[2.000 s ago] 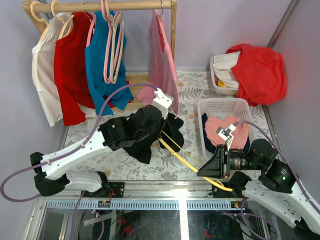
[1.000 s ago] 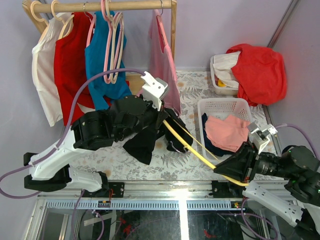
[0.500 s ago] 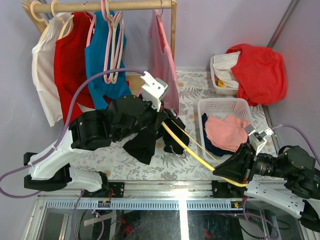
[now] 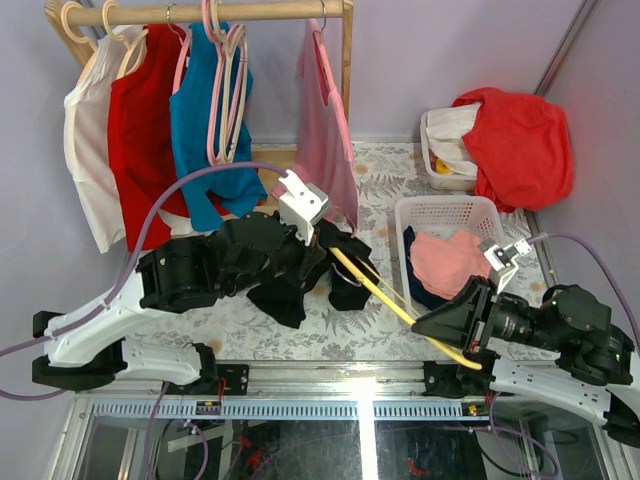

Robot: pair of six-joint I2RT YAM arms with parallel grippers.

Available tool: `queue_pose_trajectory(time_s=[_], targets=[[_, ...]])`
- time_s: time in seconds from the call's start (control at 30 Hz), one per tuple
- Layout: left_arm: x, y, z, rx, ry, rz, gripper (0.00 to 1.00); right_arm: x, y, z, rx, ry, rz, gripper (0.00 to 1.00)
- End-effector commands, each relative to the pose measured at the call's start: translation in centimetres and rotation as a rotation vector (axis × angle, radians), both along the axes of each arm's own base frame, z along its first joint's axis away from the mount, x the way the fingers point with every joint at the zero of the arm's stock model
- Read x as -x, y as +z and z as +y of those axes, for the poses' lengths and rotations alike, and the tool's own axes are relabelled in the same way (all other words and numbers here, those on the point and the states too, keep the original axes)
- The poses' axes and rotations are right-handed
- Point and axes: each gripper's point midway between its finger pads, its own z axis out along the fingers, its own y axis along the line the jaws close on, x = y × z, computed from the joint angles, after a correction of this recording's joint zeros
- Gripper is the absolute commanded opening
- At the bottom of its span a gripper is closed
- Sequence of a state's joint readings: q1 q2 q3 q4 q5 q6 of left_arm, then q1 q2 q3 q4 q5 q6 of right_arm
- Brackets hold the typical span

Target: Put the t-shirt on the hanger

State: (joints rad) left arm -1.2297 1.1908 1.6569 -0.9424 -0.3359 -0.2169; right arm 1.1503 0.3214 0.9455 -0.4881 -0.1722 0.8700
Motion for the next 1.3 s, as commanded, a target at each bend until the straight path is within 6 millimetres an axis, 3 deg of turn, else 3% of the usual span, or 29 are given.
queue_pose_trajectory(time_s=[0.0,0.13,0.43,0.77,0.93,1.27], targets=[[0.6,1.8,-0.5,0.113,-0.02,-0.01,0.0,-1.1,5.1,0.7,-0.133,-0.051,-0.003,0.0],[0.6,2.2,-0.3,0.109,-0.02,-0.024,0.0,0.0,5.8,1.6,-0.128,0.025,0.03,0.0],[0.1,3.4,-0.4,0.068,0.008,-0.059,0.0,2.4,8.6,0.0,-0.172,0.123,0.035,0.0],[1.5,7.0,-2.4,0.119,-0.111,-0.12,0.02,1.9,6.8,1.2,-0.241,0.111,-0.03,0.0],[2.0,8.0,-3.4,0.112,-0.156,-0.132,0.02,1.7,6.4,0.8,-0.26,0.09,-0.067,0.0],[5.0,9.9,-5.9,0.212,-0.328,-0.118,0.04,1.2,5.6,0.5,-0.294,0.052,-0.163,0.0]])
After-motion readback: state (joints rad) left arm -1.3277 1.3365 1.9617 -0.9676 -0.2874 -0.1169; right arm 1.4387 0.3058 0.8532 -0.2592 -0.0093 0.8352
